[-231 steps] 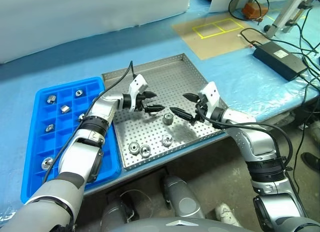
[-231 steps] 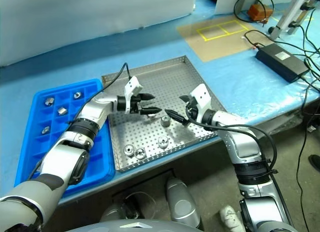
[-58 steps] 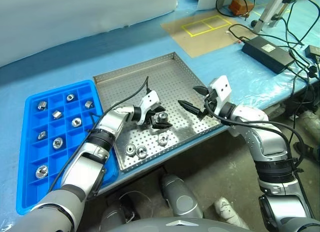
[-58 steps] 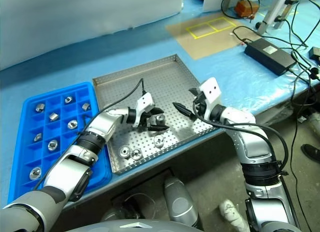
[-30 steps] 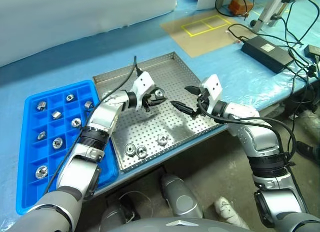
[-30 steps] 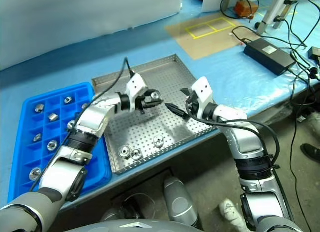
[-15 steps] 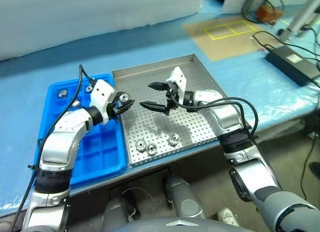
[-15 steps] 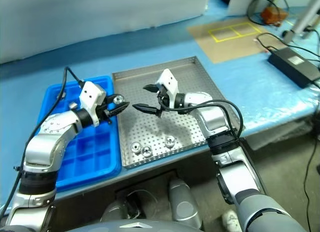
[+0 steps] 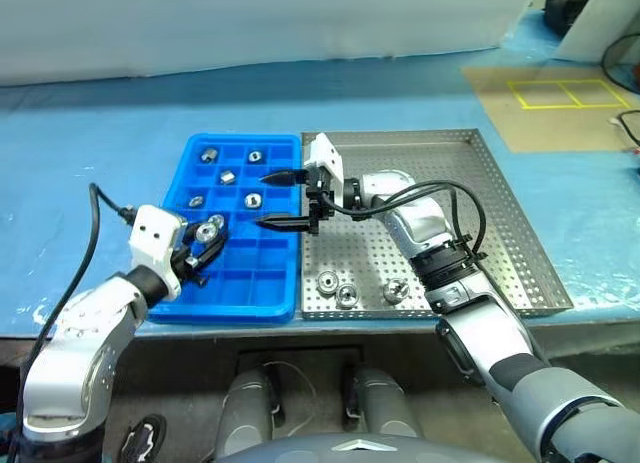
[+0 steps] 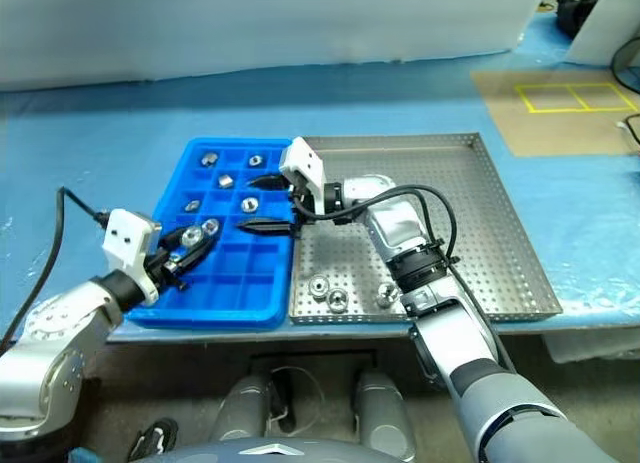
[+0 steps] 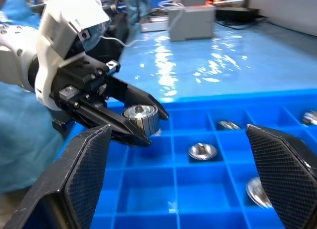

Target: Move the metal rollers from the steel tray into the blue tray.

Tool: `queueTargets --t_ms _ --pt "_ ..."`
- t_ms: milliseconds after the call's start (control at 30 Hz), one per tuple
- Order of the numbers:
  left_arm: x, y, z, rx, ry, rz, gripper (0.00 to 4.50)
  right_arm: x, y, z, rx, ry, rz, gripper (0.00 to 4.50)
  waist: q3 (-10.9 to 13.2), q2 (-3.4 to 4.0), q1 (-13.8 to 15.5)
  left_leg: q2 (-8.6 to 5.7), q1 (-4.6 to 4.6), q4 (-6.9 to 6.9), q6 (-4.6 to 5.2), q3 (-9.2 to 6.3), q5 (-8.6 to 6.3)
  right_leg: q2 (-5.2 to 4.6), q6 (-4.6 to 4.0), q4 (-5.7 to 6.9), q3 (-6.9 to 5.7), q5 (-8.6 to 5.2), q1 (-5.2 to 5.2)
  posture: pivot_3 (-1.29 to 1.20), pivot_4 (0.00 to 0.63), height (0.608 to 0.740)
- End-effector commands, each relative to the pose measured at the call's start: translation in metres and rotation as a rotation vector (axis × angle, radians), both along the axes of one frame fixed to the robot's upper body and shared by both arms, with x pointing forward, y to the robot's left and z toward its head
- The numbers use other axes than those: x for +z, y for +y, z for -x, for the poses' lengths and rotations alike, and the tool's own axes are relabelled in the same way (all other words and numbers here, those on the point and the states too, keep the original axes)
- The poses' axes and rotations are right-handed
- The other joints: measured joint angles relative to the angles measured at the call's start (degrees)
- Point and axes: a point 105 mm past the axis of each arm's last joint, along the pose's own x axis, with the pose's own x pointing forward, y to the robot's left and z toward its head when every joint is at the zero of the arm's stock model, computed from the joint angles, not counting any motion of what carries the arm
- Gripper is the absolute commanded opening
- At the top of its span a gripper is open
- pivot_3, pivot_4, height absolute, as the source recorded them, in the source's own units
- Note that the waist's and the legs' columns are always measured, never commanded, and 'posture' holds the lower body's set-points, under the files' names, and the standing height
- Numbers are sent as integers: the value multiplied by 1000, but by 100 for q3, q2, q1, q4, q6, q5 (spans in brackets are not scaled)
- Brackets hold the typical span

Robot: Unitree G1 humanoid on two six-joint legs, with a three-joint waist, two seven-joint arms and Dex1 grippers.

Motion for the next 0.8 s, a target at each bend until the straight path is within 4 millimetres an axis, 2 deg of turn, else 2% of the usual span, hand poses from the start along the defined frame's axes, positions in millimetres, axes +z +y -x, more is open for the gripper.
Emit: queueTargets --t_ms 33,367,667,800 --pt "15 -1 11 31 -66 1 1804 12 7 6 62 -37 -11 4500 0 -1 110 0 1 -2 -4 0 2 0 0 0 0 0 1 -73 150 740" --pt "4 -4 30 79 -30 20 1804 7 14 12 130 -27 20 4500 -2 -3 266 -3 12 -47 -32 9 19 5 -2 -2 19 -1 -17 -10 150 740" --pt "-9 7 51 143 26 5 1804 3 16 16 155 -25 31 4500 -2 -4 295 -1 10 -77 -42 15 26 14 -16 -10 24 -9 -36 -20 150 740" --pt "-14 8 52 152 40 7 1804 2 16 15 148 -25 33 4500 -3 -4 318 -1 10 -82 -42 16 26 14 -16 -18 24 -10 -34 -24 150 740"
